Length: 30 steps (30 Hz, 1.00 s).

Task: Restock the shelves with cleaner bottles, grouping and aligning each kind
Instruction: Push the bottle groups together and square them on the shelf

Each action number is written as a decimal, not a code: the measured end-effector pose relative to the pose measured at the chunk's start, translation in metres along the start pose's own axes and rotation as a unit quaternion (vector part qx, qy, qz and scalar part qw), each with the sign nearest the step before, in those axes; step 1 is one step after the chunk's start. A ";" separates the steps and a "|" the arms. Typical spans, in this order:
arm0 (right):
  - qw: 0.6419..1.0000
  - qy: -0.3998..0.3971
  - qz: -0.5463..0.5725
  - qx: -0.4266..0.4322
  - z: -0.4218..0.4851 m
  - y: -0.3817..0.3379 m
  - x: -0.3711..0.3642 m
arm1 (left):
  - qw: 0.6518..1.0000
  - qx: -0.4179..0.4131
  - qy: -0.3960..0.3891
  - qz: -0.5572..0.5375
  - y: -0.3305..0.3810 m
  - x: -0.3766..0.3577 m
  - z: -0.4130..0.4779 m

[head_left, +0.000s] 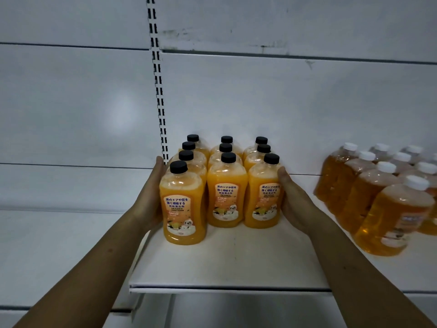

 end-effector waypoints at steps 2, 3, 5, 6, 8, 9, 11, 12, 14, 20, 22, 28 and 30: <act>1.000 0.023 0.010 -0.008 0.001 0.002 -0.004 | 1.000 -0.009 0.003 0.008 0.004 -0.001 0.002; 0.999 0.031 0.008 -0.005 0.000 0.003 -0.006 | 1.000 -0.012 0.004 0.009 0.004 0.000 0.005; 0.999 0.040 -0.002 0.012 -0.002 0.005 -0.009 | 1.000 -0.014 0.006 0.009 0.002 -0.001 0.007; 0.999 0.042 -0.005 0.016 -0.003 0.006 -0.009 | 1.000 -0.014 0.008 0.004 0.001 -0.002 0.007; 0.999 0.042 -0.009 0.015 -0.003 0.007 -0.010 | 1.000 -0.017 0.011 -0.010 -0.001 -0.004 0.007; 0.999 0.040 -0.010 0.017 -0.003 0.008 -0.010 | 1.000 -0.022 0.008 -0.015 -0.002 -0.004 0.008; 0.999 0.033 -0.011 0.025 -0.004 0.009 -0.010 | 1.000 -0.022 0.002 -0.022 -0.004 -0.004 0.010; 0.999 0.030 -0.011 0.030 -0.004 0.010 -0.010 | 1.000 -0.020 0.000 -0.023 -0.004 -0.005 0.010; 0.999 0.026 -0.011 0.040 -0.005 0.009 -0.010 | 1.000 -0.013 -0.002 -0.025 -0.006 -0.005 0.010; 0.998 0.032 -0.020 0.054 -0.005 0.007 -0.010 | 1.000 -0.017 -0.002 -0.023 -0.008 -0.002 0.014; 0.997 0.037 -0.027 0.057 -0.005 0.007 -0.011 | 0.999 -0.017 -0.002 -0.028 -0.008 -0.001 0.013; 0.997 0.037 -0.049 0.050 -0.004 0.008 -0.008 | 1.000 -0.021 -0.005 -0.023 -0.010 0.000 0.012; 0.997 0.036 -0.054 0.049 -0.005 0.007 -0.009 | 1.000 -0.019 -0.012 -0.018 -0.009 -0.001 0.012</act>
Point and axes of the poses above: each hand's wrist, its own z-axis towards the middle knuckle, its own x-axis out of the back of the hand, y = z × x, the point moved 2 cm from there along z, towards the middle knuckle, and after that the axes turned 4 degrees about x, right-handed, at the moved point
